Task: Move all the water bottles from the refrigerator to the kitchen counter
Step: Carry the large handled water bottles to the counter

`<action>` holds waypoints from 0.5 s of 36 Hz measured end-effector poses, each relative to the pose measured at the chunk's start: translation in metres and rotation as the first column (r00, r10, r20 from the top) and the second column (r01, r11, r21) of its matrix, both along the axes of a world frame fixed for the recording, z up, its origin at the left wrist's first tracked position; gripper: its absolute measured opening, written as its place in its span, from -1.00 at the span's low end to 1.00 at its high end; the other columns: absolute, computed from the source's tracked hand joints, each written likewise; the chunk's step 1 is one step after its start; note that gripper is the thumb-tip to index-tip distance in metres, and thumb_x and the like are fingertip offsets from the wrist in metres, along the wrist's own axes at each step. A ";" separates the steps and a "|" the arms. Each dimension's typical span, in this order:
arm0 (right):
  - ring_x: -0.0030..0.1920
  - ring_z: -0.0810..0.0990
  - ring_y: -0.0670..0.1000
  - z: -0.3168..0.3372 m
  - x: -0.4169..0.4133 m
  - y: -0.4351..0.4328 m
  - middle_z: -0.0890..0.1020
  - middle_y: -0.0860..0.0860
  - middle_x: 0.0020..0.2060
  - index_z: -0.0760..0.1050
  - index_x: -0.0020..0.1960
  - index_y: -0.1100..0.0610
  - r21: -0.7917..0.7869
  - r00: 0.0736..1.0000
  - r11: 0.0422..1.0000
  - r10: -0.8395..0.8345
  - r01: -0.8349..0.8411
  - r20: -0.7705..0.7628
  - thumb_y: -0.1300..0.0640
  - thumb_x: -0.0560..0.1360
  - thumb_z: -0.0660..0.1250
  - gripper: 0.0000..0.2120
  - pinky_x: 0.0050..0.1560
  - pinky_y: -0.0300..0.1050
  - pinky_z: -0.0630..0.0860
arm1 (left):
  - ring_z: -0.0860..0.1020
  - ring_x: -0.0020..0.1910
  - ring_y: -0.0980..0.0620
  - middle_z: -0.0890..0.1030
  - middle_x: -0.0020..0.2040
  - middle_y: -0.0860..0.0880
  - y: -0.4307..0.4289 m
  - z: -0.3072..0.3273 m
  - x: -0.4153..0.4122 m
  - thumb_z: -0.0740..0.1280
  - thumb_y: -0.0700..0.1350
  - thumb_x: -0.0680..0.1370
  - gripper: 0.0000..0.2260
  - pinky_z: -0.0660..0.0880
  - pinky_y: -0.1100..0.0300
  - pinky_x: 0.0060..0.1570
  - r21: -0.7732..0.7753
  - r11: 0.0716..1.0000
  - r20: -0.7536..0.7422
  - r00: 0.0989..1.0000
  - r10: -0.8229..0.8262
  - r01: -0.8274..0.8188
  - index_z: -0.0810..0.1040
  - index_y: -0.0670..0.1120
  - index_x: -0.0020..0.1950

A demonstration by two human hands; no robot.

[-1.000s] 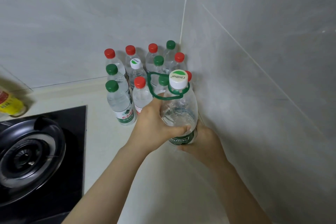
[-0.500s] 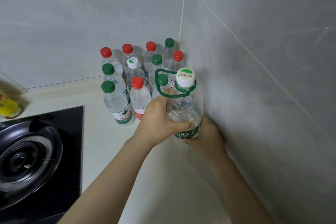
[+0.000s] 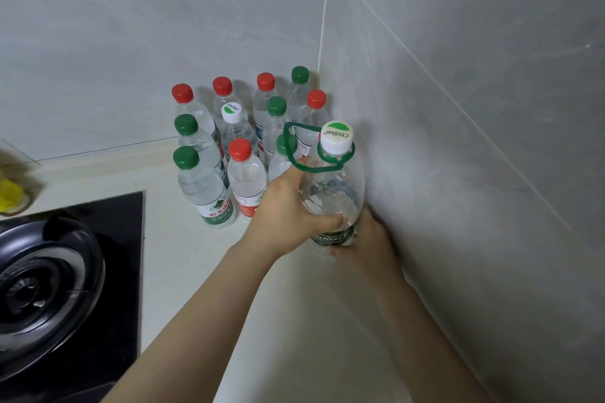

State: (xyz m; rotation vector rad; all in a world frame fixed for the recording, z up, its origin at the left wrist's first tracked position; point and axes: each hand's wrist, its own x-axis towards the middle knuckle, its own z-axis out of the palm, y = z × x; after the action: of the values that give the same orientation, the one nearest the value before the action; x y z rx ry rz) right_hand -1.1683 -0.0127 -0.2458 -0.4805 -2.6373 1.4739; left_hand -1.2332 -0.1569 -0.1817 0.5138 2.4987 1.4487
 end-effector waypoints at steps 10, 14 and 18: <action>0.11 0.59 -0.07 -0.014 0.005 0.005 0.61 -0.08 0.10 0.37 0.28 0.05 0.036 0.999 0.999 -0.012 0.010 0.042 -0.04 0.12 0.49 -0.25 0.06 -0.16 0.54 | 0.44 -0.18 0.39 0.44 -0.22 0.22 0.009 0.003 0.004 0.60 -0.04 0.23 -0.45 0.36 0.53 -0.20 -0.023 1.000 -0.014 1.000 -0.005 0.004 0.49 0.03 0.16; 0.08 0.50 -0.25 -0.019 0.003 0.003 0.54 -0.22 0.09 0.35 0.32 0.03 0.082 0.998 0.996 -0.024 0.020 0.053 -0.04 0.23 0.51 -0.29 -0.04 -0.60 0.32 | 0.50 -0.01 0.29 0.57 0.02 0.17 0.014 0.003 0.007 0.59 -0.08 0.24 -0.43 0.49 0.36 0.04 0.004 0.998 -0.018 0.998 -0.055 0.056 0.48 0.04 0.20; 0.15 0.42 -0.23 -0.024 0.000 -0.005 0.40 -0.25 0.08 0.30 0.38 0.09 0.009 0.992 0.997 -0.080 0.080 0.096 -0.33 0.19 0.17 -0.15 -0.01 -0.61 0.20 | 0.53 0.03 0.21 0.59 0.05 0.11 0.016 0.003 0.007 0.59 -0.05 0.23 -0.43 0.52 0.20 0.09 -0.008 0.998 -0.025 0.998 -0.059 0.059 0.50 0.01 0.20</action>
State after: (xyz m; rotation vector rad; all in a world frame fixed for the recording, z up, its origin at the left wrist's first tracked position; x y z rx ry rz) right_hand -1.1684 -0.0173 -0.2694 -0.6648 -2.6587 1.4554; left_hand -1.2258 -0.1405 -0.1786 0.6029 2.4845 1.4202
